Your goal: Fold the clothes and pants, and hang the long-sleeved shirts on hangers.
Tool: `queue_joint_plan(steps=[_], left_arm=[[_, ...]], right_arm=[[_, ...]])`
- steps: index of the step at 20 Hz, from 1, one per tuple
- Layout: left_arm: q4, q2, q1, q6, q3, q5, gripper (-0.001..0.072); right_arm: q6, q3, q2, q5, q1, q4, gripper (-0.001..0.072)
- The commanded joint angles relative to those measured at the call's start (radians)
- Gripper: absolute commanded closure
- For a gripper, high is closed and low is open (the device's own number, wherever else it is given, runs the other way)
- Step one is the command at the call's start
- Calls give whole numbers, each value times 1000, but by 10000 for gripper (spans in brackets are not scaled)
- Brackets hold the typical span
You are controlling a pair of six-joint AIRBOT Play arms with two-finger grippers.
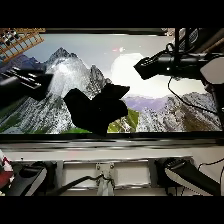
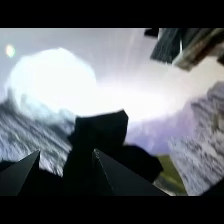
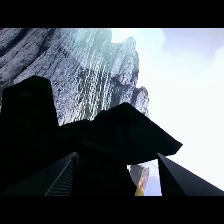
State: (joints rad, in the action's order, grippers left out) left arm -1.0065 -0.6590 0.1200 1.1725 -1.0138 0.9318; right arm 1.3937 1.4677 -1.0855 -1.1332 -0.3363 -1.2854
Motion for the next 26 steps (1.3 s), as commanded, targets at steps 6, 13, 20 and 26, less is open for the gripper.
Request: queue_joint_plan(steps=[6, 13, 20, 26], left_arm=[[-4, -13, 1, 178, 251, 52, 367], [-68, -26, 0, 179, 254, -4, 366], [-369, -208, -44, 413, 255, -23, 126], [-146, -481, -58, 321, 255, -189, 128]], right_arm=[[116, -322, -57, 195, -1, 111, 129], [113, -455, -57, 378, -1, 234, 147], [113, -452, -57, 369, -1, 236, 146], [114, -452, -58, 359, -1, 236, 146]])
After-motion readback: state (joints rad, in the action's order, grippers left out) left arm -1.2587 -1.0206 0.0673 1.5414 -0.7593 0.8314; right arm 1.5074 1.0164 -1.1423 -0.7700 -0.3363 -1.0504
